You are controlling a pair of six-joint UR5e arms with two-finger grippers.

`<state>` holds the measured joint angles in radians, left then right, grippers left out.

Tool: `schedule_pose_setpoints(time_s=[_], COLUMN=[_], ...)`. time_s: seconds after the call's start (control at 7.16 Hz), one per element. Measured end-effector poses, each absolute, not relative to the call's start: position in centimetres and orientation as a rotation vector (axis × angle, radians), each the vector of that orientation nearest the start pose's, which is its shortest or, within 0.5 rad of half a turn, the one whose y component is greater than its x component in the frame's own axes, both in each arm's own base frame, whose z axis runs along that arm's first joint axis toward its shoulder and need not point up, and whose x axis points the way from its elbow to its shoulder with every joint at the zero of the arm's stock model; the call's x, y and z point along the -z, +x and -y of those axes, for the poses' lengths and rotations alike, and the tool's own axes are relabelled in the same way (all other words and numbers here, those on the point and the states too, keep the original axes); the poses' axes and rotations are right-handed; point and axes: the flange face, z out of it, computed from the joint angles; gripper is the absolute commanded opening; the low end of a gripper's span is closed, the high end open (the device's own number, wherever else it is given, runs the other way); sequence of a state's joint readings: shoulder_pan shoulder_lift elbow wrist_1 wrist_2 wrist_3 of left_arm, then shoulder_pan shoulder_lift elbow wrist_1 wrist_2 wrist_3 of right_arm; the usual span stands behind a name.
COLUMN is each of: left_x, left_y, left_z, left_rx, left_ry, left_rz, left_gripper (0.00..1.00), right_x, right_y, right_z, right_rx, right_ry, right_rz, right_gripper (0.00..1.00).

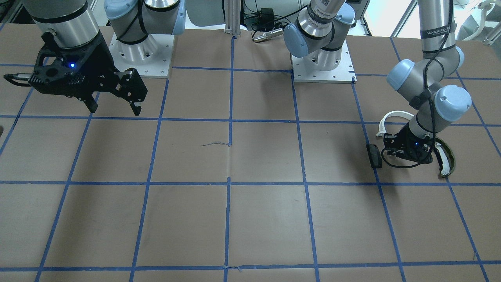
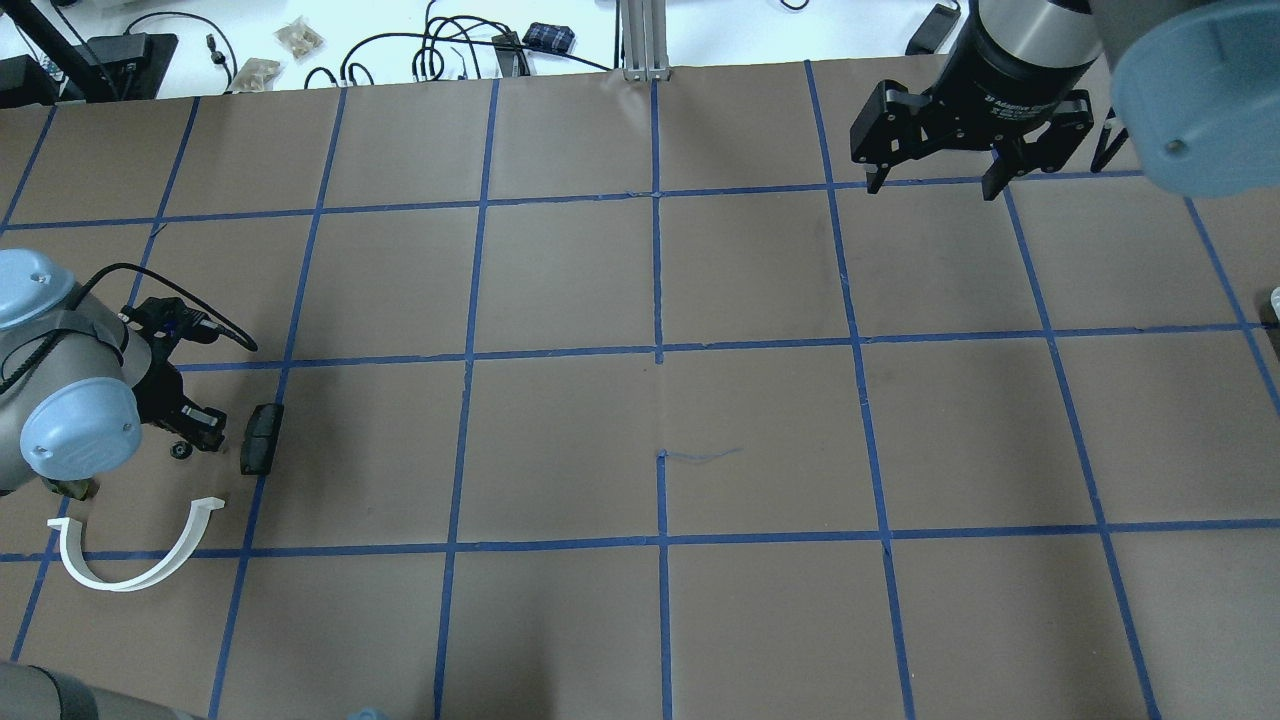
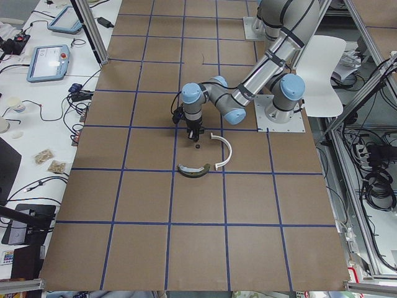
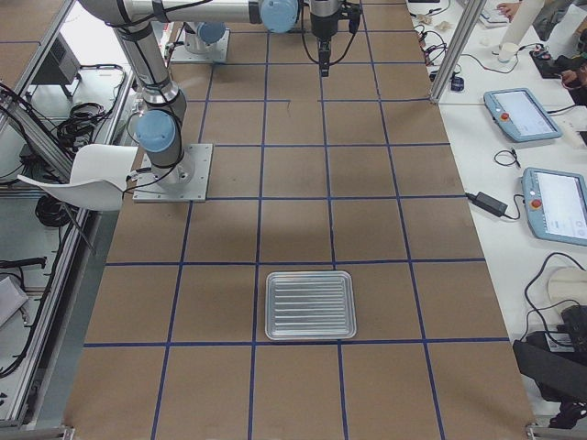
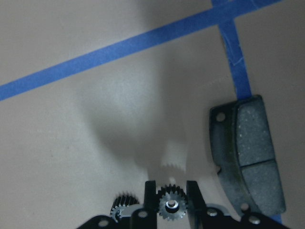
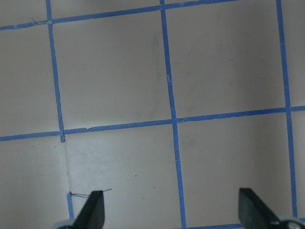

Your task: Place bearing gear from tray to pile

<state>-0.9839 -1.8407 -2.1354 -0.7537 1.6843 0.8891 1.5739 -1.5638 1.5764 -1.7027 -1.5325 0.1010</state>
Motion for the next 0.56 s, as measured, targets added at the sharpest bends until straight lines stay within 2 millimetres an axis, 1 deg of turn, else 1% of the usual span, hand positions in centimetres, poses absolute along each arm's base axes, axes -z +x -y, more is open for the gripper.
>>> schedule_pose_setpoints(time_s=[0.14,0.28,0.42,0.56], left_x=[-18.0,-18.0,-18.5,-19.9], left_y=[16.3,16.3,16.3,16.3], left_z=[46.2,46.2,46.3,46.7], left_rx=[-0.138,-0.138,-0.125,-0.089], left_ry=[0.459,0.457,0.456,0.458], left_rz=[-3.033,-3.034,-3.030,-3.013], left_gripper=[0.82,0.92,1.00,1.00], right_x=[-49.5,-49.6,-49.6,-49.6], right_y=[13.9,13.9,13.9,13.9], right_z=[50.6,50.6,50.6,50.6], right_rx=[0.181,0.182,0.183,0.184], right_ry=[0.146,0.145,0.144,0.141], right_rz=[-3.088,-3.089,-3.088,-3.089], right_gripper=[1.00,1.00,1.00,1.00])
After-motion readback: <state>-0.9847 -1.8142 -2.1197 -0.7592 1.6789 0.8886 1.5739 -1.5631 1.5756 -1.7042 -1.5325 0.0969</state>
